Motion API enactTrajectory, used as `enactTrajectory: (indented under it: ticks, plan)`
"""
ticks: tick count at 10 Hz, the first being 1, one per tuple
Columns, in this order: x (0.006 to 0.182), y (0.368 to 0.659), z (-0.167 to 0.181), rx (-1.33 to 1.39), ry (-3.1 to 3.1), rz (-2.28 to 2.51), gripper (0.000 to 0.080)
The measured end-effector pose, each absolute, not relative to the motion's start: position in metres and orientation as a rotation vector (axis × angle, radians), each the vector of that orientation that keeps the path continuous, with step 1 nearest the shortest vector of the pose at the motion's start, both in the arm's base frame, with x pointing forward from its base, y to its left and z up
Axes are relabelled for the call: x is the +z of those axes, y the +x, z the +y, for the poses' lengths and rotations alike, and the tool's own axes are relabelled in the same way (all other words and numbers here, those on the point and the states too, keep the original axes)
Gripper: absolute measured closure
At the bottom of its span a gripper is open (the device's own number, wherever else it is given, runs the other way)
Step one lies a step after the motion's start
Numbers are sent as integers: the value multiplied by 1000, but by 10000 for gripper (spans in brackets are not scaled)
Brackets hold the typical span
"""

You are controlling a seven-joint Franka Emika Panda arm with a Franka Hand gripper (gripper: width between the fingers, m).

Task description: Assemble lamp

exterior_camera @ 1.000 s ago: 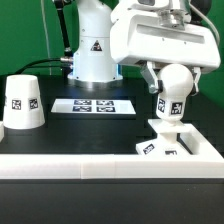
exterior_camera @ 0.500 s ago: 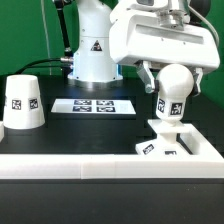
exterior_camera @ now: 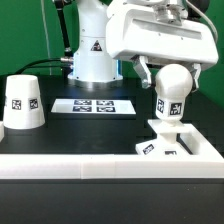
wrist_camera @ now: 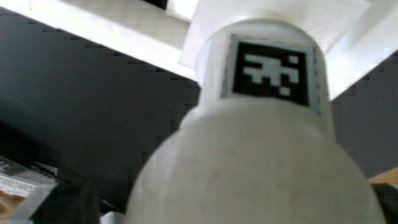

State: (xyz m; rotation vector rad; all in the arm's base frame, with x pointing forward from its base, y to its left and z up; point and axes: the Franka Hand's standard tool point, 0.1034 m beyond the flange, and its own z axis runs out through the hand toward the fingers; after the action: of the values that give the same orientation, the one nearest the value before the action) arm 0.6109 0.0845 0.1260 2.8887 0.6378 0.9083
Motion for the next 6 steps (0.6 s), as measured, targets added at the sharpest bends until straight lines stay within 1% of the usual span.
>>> enactTrajectory:
  ticks: [3,6]
  plan:
    - [140,614,80,882,2902,630,101]
    - [136,611,82,844,2921,631,101]
